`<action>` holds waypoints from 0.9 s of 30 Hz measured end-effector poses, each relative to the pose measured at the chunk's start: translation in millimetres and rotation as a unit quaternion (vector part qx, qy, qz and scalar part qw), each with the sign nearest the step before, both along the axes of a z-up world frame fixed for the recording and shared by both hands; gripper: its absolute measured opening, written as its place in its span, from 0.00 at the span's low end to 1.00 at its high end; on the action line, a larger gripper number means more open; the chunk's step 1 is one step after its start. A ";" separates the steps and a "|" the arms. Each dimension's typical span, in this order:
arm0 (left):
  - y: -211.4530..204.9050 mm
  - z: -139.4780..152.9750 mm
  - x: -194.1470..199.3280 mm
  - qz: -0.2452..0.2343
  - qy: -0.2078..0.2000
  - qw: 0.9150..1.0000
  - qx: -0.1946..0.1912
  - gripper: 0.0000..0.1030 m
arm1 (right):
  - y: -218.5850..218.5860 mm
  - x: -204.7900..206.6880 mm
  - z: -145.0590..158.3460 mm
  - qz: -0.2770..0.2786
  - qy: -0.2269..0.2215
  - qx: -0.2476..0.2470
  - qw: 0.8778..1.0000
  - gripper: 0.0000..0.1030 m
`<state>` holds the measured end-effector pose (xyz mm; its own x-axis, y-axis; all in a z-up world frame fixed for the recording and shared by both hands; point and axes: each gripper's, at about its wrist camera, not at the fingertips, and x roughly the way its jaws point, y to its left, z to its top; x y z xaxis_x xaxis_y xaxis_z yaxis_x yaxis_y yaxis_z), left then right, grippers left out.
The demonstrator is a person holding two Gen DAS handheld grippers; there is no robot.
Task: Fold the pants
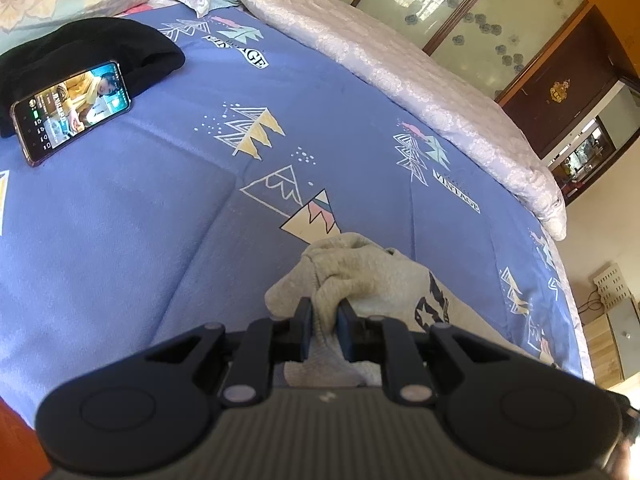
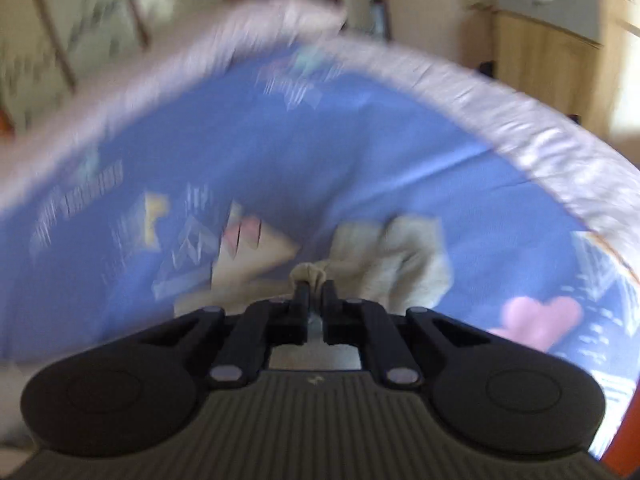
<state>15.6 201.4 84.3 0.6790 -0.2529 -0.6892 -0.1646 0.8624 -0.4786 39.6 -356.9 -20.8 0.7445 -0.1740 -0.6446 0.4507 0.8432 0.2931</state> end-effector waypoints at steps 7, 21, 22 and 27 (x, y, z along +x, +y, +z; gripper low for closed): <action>-6.2 1.5 1.4 -0.013 0.000 1.000 0.005 0.13 | -28.7 -129.8 3.4 -0.070 -0.023 0.011 0.997 0.15; -10.1 3.8 1.5 -0.005 0.007 1.000 0.009 0.13 | -35.2 -117.0 15.8 -0.114 -0.019 -0.073 0.991 0.51; -10.3 4.8 2.2 -0.006 0.005 1.000 0.010 0.13 | -36.8 -109.9 12.7 -0.107 -0.014 -0.058 0.993 0.51; -13.4 11.7 4.9 -0.010 -0.006 1.000 0.019 0.15 | -59.7 -71.0 -19.9 -0.119 0.025 0.055 0.991 0.51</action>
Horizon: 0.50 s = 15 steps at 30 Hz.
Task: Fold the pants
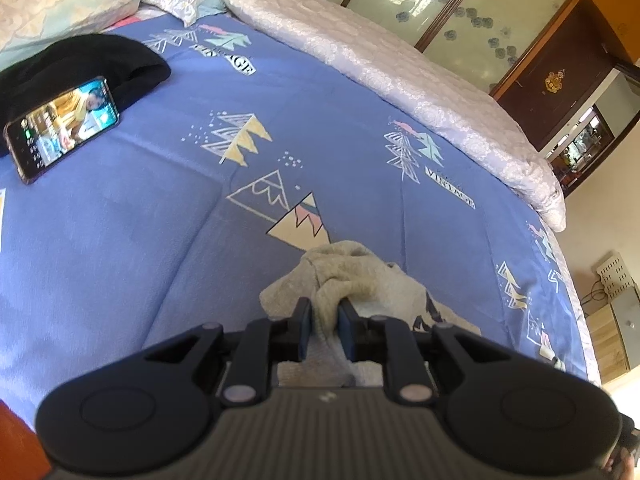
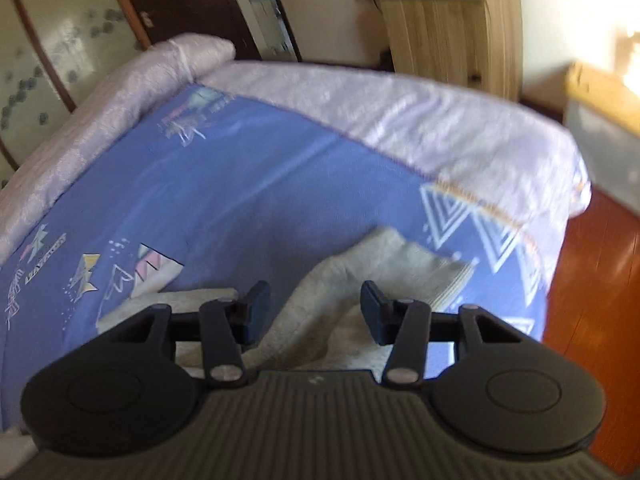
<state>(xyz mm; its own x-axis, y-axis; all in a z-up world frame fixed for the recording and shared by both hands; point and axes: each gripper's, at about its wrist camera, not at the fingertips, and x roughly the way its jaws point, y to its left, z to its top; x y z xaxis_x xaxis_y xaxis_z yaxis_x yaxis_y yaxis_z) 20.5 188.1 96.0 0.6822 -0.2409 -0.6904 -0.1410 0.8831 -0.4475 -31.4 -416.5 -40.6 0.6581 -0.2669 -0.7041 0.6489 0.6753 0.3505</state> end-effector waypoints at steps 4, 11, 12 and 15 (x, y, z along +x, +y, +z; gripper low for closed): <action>-1.8 1.3 6.8 0.007 -0.002 1.000 0.012 0.14 | -4.6 13.4 -23.5 -0.003 0.017 0.054 0.998 0.32; -0.5 16.7 39.1 0.012 -0.033 0.999 0.015 0.13 | -10.0 27.8 62.0 -0.003 -0.116 0.034 0.993 0.04; -1.2 19.8 45.6 0.015 -0.041 0.999 0.014 0.13 | -10.4 35.9 75.8 -0.002 -0.132 0.026 0.991 0.04; 1.1 27.5 67.4 0.029 -0.066 0.997 -0.001 0.13 | -9.6 72.8 112.1 0.009 -0.171 0.003 0.985 0.04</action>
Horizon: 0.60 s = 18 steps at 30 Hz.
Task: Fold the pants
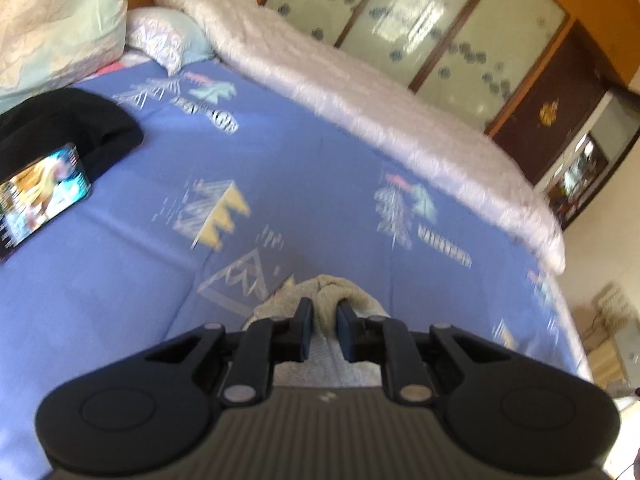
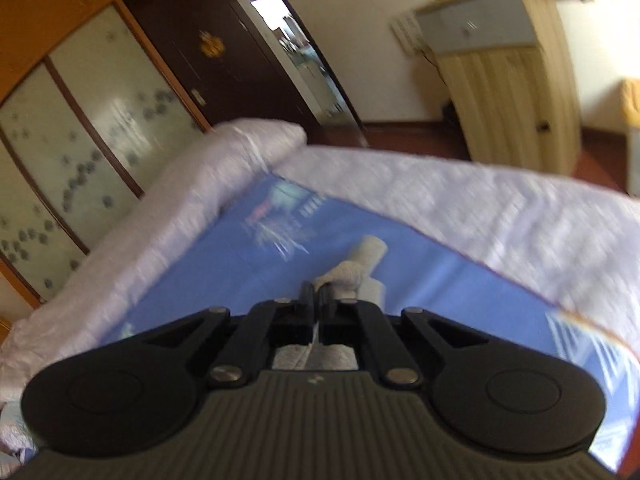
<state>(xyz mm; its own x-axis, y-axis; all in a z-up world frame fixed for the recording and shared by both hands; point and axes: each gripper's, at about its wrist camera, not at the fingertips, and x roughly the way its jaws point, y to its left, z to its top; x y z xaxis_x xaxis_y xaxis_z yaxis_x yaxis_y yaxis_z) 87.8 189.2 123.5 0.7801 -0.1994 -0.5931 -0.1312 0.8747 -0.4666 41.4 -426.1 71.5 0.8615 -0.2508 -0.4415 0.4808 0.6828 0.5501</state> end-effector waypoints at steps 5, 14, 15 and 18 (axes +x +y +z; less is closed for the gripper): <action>11.0 -1.9 37.4 0.035 -0.041 0.997 -0.051 0.13 | 5.0 89.0 25.7 0.006 -0.021 -0.027 0.999 0.04; -18.9 -85.3 82.2 0.000 0.095 0.995 0.038 0.24 | 35.1 242.5 -39.1 -0.004 0.107 -0.073 0.992 0.47; -15.9 -91.2 79.7 0.001 0.106 0.994 0.038 0.37 | 42.5 239.7 -51.0 0.021 0.094 -0.055 0.994 0.46; 2.4 -96.8 71.0 0.025 0.109 0.993 0.023 0.50 | 81.5 227.3 -75.3 0.101 0.094 -0.044 0.989 0.46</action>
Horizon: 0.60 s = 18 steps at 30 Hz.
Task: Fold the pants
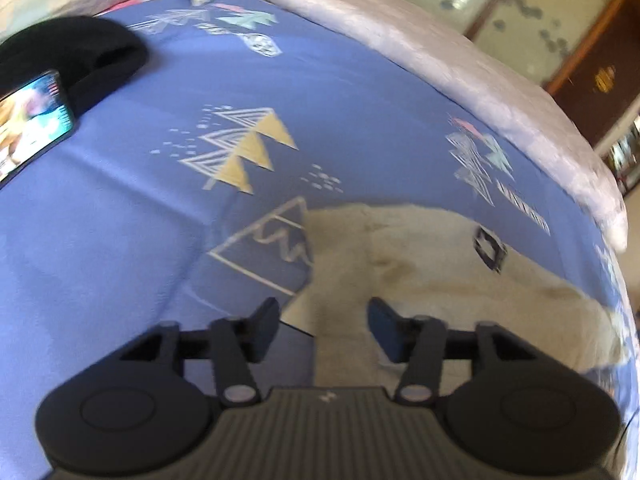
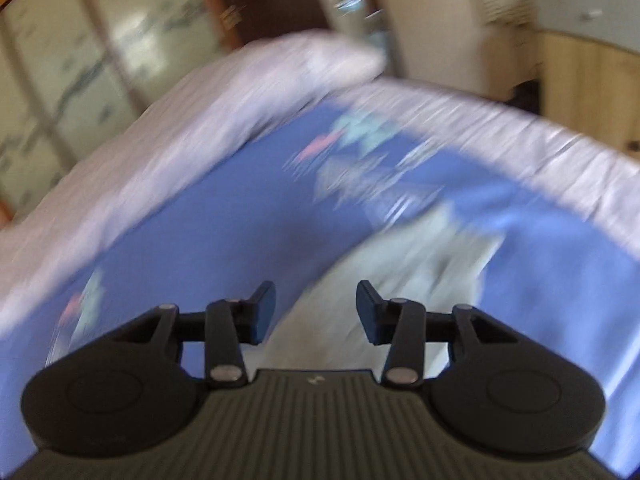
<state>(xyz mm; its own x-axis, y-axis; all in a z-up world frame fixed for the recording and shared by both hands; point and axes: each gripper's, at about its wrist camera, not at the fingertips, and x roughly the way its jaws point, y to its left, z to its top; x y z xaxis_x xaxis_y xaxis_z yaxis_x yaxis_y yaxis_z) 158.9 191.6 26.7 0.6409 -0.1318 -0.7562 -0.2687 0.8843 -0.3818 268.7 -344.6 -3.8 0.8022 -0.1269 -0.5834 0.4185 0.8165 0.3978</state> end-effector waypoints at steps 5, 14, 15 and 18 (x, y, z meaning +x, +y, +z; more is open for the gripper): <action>21.9 6.8 16.2 0.016 -0.017 0.999 -0.041 0.80 | 73.0 -22.1 -5.5 0.138 -0.010 0.054 0.989 0.47; 12.0 -34.6 122.0 -0.030 0.020 0.994 -0.100 0.48 | 201.8 -78.0 -11.8 0.333 -0.013 -0.009 0.943 0.52; 2.1 -29.3 124.9 -0.052 0.015 0.995 -0.085 0.37 | 209.6 -76.9 -13.3 0.338 -0.005 -0.015 0.941 0.52; -21.9 4.7 113.9 -0.094 -0.028 0.993 -0.070 0.20 | 214.7 -73.6 -33.5 0.336 0.037 0.033 0.941 0.52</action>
